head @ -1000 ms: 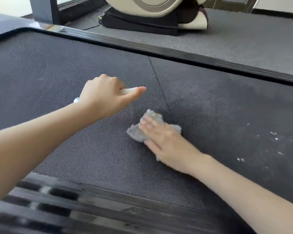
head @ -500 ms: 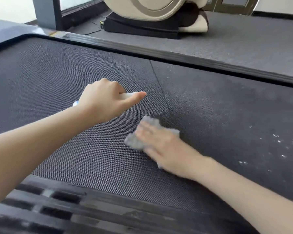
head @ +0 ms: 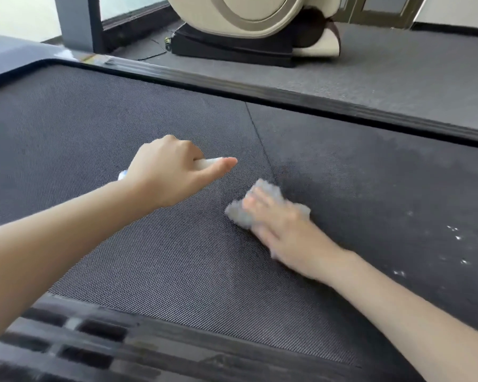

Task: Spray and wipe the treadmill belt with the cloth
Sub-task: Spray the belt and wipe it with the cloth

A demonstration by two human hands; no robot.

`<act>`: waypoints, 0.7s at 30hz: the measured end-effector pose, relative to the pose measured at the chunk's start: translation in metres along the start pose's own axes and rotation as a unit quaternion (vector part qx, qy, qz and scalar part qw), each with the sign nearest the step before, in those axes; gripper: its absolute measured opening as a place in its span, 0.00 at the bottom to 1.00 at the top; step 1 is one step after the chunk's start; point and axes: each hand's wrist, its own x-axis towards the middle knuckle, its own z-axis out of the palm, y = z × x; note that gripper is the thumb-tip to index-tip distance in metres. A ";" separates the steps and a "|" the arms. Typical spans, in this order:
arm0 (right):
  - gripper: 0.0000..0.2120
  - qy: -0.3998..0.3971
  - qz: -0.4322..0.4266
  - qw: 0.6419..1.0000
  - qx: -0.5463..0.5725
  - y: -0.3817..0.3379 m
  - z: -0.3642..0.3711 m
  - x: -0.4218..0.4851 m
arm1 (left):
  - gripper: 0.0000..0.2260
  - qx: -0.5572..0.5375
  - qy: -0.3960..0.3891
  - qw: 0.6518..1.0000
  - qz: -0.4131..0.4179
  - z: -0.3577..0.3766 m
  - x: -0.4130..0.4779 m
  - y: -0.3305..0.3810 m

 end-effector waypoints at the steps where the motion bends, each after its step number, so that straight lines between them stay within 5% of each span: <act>1: 0.23 -0.015 -0.035 0.999 0.019 -0.018 0.002 -0.023 | 0.35 0.000 -0.003 1.000 0.003 0.001 0.001 0.000; 6: 0.20 -0.043 -0.117 0.992 0.001 -0.012 -0.021 -0.056 | 0.36 0.000 -0.013 1.000 0.009 0.007 -0.001 -0.001; 11: 0.22 0.004 0.222 0.974 -0.048 0.091 -0.034 -0.003 | 0.36 0.008 -0.029 0.999 0.015 0.010 -0.008 0.000; 13: 0.23 0.017 0.253 0.967 -0.037 0.087 -0.029 0.003 | 0.36 -0.005 -0.031 0.999 0.010 0.010 -0.009 0.005; 17: 0.23 -0.006 0.047 0.999 -0.004 -0.003 -0.012 -0.030 | 0.35 -0.007 -0.025 1.000 0.015 0.014 -0.004 0.019; 21: 0.22 -0.077 -0.153 0.984 0.048 -0.043 -0.013 -0.087 | 0.36 -0.002 -0.030 0.999 0.031 0.021 -0.005 0.025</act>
